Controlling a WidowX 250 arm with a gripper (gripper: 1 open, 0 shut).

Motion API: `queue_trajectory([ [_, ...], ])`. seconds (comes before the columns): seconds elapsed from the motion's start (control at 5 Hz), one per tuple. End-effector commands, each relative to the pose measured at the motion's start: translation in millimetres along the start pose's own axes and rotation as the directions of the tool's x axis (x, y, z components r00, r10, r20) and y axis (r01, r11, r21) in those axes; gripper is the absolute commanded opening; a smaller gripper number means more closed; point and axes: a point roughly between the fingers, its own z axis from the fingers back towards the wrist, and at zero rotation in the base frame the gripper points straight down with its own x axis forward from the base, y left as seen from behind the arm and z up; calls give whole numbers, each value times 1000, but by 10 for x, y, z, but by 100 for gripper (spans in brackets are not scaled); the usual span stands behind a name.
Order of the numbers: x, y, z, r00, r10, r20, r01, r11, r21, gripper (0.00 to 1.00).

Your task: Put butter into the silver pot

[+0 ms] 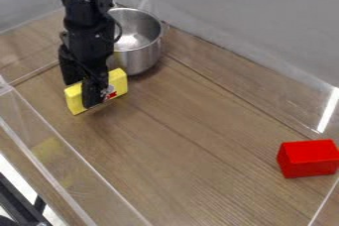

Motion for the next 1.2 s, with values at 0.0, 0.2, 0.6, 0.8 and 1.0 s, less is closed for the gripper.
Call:
queue_trajectory([
  [0.0, 60, 20, 51, 997, 65, 43, -67, 997, 35, 0],
  [0.2, 100, -50, -57, 994, 104, 41, -105, 994, 32, 0],
  [0.6, 40, 151, 138, 995, 81, 58, -83, 996, 34, 0],
  [0.8, 11, 251, 245, 995, 72, 66, -74, 997, 34, 0],
  [1.0, 89, 237, 172, 993, 95, 66, -97, 995, 33, 0],
])
